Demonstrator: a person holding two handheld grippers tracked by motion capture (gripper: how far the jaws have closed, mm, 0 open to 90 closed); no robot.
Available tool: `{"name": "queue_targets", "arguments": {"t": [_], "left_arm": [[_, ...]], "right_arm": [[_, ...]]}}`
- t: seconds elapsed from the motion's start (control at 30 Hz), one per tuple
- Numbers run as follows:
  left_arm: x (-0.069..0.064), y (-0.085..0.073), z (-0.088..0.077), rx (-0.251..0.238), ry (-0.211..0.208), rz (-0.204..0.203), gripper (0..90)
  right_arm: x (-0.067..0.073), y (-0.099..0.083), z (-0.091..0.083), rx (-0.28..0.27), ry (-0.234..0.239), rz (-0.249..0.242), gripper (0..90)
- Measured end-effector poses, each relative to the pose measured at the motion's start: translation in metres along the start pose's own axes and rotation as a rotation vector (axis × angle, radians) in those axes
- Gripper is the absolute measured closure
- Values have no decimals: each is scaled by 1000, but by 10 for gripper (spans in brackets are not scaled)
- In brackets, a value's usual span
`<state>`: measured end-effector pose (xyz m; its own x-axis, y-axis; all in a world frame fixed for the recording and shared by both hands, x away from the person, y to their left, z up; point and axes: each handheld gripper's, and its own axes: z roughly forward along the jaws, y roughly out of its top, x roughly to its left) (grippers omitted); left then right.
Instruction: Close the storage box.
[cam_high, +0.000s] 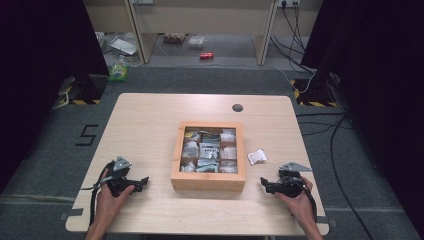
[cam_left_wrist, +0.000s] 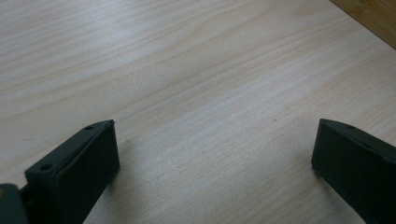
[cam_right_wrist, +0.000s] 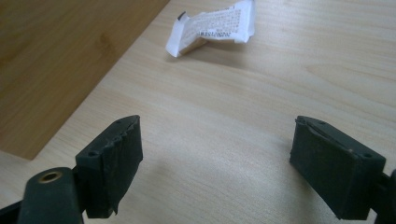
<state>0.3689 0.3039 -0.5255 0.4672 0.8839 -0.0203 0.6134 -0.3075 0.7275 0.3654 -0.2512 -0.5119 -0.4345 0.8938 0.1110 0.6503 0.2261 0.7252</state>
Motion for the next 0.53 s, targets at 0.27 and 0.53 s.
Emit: {"name": "queue_targets", "arguments": {"t": [0.27, 0.53], "left_arm": [[0, 0, 0, 0, 0, 0, 1], [0, 0, 0, 0, 0, 1, 1]], "right_arm": [[-1, -2, 1, -10, -17, -22, 148], [2, -2, 3, 1, -34, -54, 141]]}}
